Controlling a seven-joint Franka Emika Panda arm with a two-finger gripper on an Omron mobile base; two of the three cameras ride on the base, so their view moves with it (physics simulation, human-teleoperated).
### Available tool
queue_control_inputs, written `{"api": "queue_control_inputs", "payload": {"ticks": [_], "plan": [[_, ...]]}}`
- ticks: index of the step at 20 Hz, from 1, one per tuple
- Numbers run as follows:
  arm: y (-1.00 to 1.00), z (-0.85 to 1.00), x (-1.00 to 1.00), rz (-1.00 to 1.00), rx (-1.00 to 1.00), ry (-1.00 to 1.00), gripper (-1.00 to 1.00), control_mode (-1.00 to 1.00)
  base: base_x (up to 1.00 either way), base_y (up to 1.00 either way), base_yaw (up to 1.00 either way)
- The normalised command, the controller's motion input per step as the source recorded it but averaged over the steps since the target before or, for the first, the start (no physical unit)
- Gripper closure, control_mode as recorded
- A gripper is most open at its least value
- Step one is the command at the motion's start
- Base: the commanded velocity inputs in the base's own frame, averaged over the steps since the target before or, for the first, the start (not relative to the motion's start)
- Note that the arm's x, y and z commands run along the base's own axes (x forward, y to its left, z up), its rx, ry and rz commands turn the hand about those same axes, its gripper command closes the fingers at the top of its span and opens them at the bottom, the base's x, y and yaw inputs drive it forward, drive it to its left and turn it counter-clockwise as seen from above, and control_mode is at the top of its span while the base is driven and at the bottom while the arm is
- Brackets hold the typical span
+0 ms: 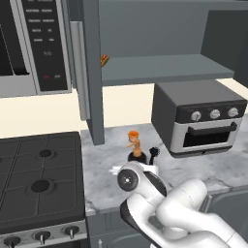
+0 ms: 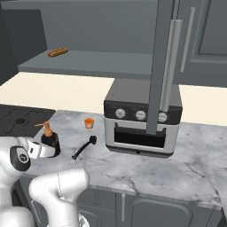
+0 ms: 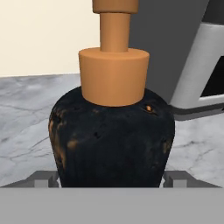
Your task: Pick the soap dispenser and dish brush from the cabinet and place them on the counter.
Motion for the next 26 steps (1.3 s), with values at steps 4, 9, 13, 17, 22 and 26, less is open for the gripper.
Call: {"api": "queue_control_inputs", "payload": {"ticks": [4, 9, 13, 17, 22, 26], "plan": [[-0.24, -0.14, 0.10, -0.07, 0.01, -0.05, 1.00, -1.00, 0.00, 0.00, 0.00], [-0.24, -0.25, 0.13, -0.05, 0.00, -0.02, 1.00, -1.00, 0.00, 0.00, 0.00], [-0.24, -0.31, 0.15, -0.04, 0.00, 0.00, 1.00, -1.00, 0.00, 0.00, 0.00], [-0.15, -0.34, 0.15, -0.03, 0.00, 0.00, 1.00, -1.00, 0.00, 0.00, 0.00], [-0.16, -0.38, 0.16, -0.01, 0.00, 0.00, 1.00, -1.00, 0.00, 0.00, 0.00], [-0.22, -0.44, 0.15, 0.00, 0.02, 0.00, 1.00, -1.00, 0.00, 0.00, 0.00]]}}
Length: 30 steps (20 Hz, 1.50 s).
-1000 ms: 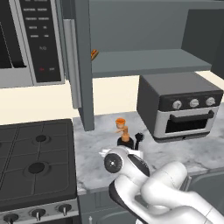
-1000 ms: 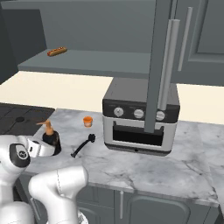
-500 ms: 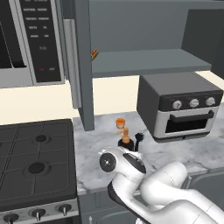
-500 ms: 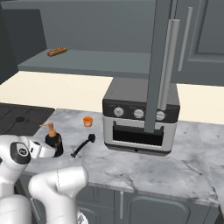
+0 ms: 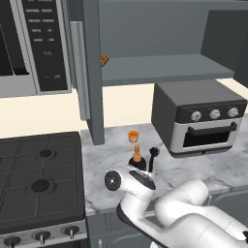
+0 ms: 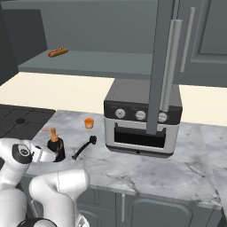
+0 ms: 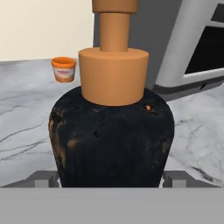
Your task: Pick the soap dispenser and dish brush from the cabinet and place them on the counter.
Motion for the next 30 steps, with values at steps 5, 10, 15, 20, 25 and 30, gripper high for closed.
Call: {"api": "queue_control_inputs", "payload": {"ticks": [5, 10, 15, 20, 25, 30], "plan": [[-0.31, -0.43, 0.15, 0.00, 0.06, 0.00, 1.00, -1.00, 0.00, 0.00, 0.00], [-0.33, -0.37, 0.19, 0.02, 0.07, 0.00, 1.00, -1.00, 0.00, 0.00, 0.00], [-0.26, -0.36, 0.16, 0.02, 0.03, -0.02, 1.00, -1.00, 0.00, 0.00, 0.00], [-0.20, -0.35, 0.09, 0.02, 0.00, -0.09, 1.00, -1.00, 0.00, 0.00, 0.00], [-0.17, -0.39, 0.02, 0.02, 0.00, -0.10, 1.00, -1.00, 0.00, 0.00, 0.00], [-0.24, -0.13, 0.00, 0.00, 0.02, -0.02, -1.00, -1.00, 0.00, 0.00, 0.00]]}}
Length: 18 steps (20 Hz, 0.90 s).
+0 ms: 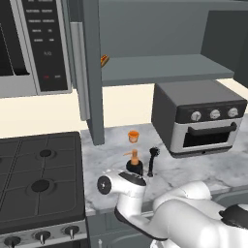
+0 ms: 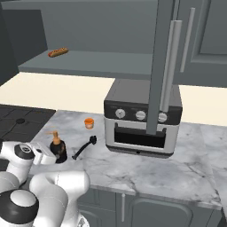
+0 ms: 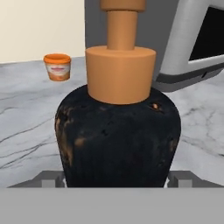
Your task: Pick the soap dispenser and dish brush from the cabinet and place them on the counter.
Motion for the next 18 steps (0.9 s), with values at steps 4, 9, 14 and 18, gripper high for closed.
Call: {"api": "queue_control_inputs", "payload": {"ticks": [4, 9, 14, 18], "plan": [[-0.15, 0.00, 0.01, -0.01, 0.01, 0.00, -1.00, -1.00, 0.00, 0.00, 0.00], [-0.08, 0.00, 0.00, -0.02, 0.00, 0.00, -1.00, -1.00, 0.00, 0.00, 0.00], [0.01, 0.00, 0.00, -0.01, 0.00, 0.00, -1.00, -1.00, 0.00, 0.00, 0.00], [0.03, 0.00, 0.00, -0.03, 0.00, 0.00, -1.00, -1.00, 0.00, 0.00, 0.00]]}}
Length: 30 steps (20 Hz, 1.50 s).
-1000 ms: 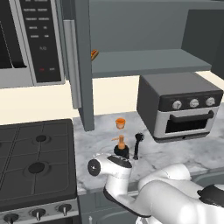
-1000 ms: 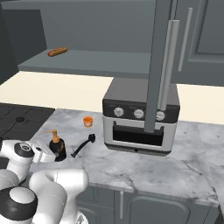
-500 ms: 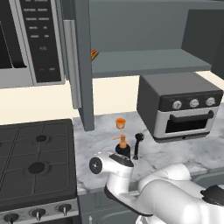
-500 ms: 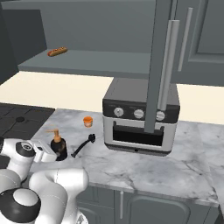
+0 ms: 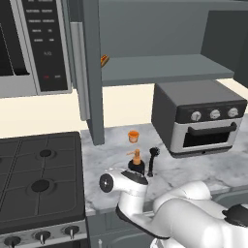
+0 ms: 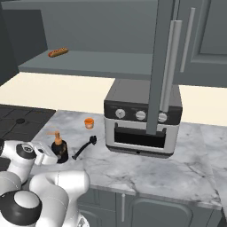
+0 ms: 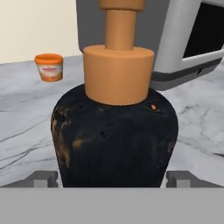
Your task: Pick the soap dispenser and dish brush from the cabinet and place them on the counter.
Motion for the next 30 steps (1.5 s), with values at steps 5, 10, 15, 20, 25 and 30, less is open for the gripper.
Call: {"api": "queue_control_inputs", "payload": {"ticks": [5, 10, 15, 20, 25, 30], "plan": [[0.11, -0.03, 0.00, -0.03, 0.00, 0.01, -1.00, -1.00, 0.00, 0.00, 0.00], [0.15, -0.01, -0.11, -0.05, -0.01, 0.03, -1.00, -1.00, 0.00, 0.00, 0.00], [0.16, 0.03, -0.17, -0.05, -0.04, 0.00, -1.00, -1.00, 0.00, 0.00, 0.00], [0.08, 0.14, -0.21, -0.04, -0.03, 0.02, -1.00, -1.00, 0.00, 0.00, 0.00], [0.02, 0.22, -0.26, 0.01, -0.01, 0.04, -1.00, -1.00, 0.00, 0.00, 0.00], [-0.03, 0.11, -0.44, 0.02, 0.03, -0.01, -1.00, -1.00, 0.00, 0.00, 0.00]]}}
